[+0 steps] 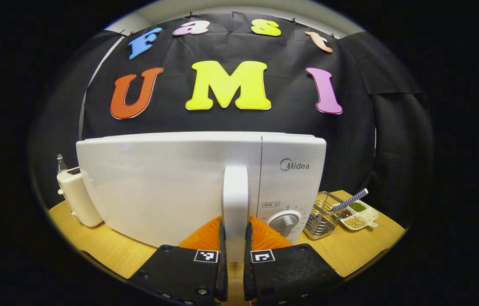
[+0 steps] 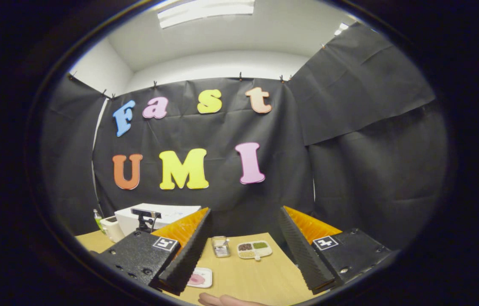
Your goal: Open the microwave oven with the left hand, put the food in, and close the microwave oven.
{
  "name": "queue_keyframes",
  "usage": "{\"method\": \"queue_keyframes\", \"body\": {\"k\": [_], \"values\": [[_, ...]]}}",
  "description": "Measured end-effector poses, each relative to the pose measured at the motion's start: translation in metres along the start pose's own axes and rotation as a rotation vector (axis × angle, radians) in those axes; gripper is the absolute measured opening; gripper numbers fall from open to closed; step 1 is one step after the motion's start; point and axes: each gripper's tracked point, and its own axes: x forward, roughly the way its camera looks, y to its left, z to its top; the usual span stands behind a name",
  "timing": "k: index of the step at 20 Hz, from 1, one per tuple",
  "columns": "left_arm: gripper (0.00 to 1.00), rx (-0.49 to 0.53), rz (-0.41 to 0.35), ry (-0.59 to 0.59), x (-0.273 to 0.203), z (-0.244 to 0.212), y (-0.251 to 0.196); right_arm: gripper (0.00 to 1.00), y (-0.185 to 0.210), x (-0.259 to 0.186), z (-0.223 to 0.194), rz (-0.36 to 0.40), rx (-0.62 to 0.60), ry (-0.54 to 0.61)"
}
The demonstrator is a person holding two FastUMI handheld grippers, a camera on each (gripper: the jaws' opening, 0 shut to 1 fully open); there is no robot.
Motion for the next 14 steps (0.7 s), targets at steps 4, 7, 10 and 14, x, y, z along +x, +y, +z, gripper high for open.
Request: {"method": "queue_keyframes", "body": {"k": [4,7,10,14], "values": [[0.03,-0.007,-0.011,0.025,0.000,-0.006,0.001,1.00,0.004,-0.003,-0.001,0.002,-0.003,0.001],[0.04,0.010,0.005,-0.006,-0.015,0.003,0.004,1.00,0.008,-0.004,-0.003,0.003,-0.003,0.005],[0.02,-0.008,-0.017,0.007,-0.039,-0.006,0.008,1.00,0.016,-0.013,-0.007,0.015,0.011,0.024],[0.02,-0.029,-0.078,0.036,-0.072,-0.013,0.016,1.00,0.025,-0.022,-0.008,0.016,-0.007,0.021]]}}
